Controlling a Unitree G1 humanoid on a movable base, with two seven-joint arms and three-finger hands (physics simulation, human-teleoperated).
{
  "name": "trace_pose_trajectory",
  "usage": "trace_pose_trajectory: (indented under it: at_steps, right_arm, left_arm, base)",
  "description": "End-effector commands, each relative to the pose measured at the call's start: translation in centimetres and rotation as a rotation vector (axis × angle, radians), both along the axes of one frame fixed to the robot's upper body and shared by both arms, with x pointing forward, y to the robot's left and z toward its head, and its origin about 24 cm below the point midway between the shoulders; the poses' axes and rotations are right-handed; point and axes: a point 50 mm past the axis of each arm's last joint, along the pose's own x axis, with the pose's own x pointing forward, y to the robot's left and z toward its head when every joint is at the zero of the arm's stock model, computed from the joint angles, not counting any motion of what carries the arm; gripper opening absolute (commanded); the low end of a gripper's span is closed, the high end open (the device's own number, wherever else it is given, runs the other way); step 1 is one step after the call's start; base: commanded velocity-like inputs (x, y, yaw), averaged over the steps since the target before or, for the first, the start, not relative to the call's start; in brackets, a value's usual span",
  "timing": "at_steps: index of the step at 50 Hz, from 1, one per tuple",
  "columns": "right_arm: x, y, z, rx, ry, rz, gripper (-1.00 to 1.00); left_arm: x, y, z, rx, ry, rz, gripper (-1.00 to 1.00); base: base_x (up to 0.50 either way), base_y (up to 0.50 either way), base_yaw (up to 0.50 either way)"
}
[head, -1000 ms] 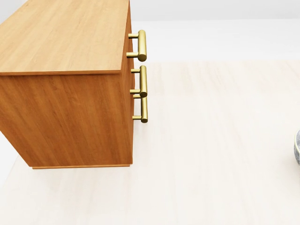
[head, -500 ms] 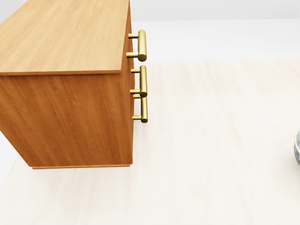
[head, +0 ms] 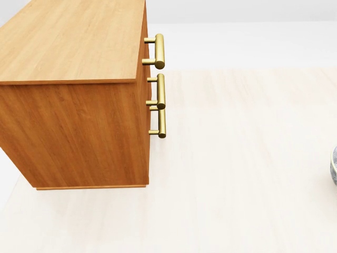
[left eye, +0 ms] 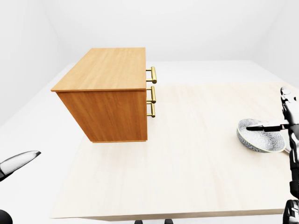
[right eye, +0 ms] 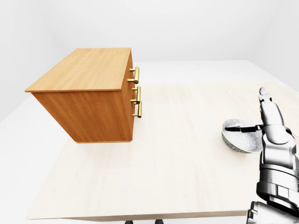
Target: Put the bowl on top of the cabinet.
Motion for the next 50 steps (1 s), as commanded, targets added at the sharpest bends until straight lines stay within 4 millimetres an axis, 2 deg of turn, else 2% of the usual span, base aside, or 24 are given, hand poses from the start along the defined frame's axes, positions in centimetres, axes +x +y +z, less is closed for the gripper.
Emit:
trace_pose_trajectory:
  at_steps: [1, 7, 14, 21, 28, 34, 43, 50]
  right_arm:
    - [1.2, -1.9, -3.0, -0.128, 0.397, -0.048, 1.00]
    - [0.9, -2.1, -4.0, -0.220, 0.580, -0.021, 1.00]
    - [0.6, -2.6, -3.7, -0.276, 0.660, -0.023, 1.00]
    - [0.7, -2.6, -3.3, -0.280, 0.669, -0.007, 1.00]
    - [0.9, -2.2, -3.8, -0.260, 0.678, 0.009, 1.00]
    - [1.0, -1.9, -4.8, -0.256, 0.704, 0.002, 1.00]
    - [1.4, -1.4, -5.1, -0.251, 0.704, 0.011, 1.00]
    - [1.1, -1.1, -6.8, -0.223, 0.729, 0.001, 1.00]
  left_arm:
    - [0.1, 0.0, -0.1, -0.001, 0.007, 0.000, 1.00]
    - [0.2, -0.1, -0.2, -0.001, 0.014, -0.002, 1.00]
    - [0.3, -0.1, -0.2, -0.002, 0.014, -0.002, 1.00]
    - [0.2, -0.1, -0.2, 0.000, 0.013, -0.003, 1.00]
    - [0.1, -0.1, -0.1, 0.002, 0.005, -0.002, 1.00]
    - [0.0, -0.1, 0.0, 0.002, -0.003, -0.002, 1.00]
    - [0.0, 0.0, 0.1, 0.000, -0.007, -0.002, 1.00]
    - [0.1, 0.0, 0.0, -0.003, 0.000, -0.002, 1.00]
  base:
    - [0.00, 0.00, 0.00]
    - [0.00, 0.00, 0.00]
    - [0.00, 0.00, 0.00]
    - [0.00, 0.00, 0.00]
    - [0.00, 0.00, 0.00]
    - [0.00, 0.00, 0.00]
    - [0.00, 0.00, 0.00]
    - [0.00, 0.00, 0.00]
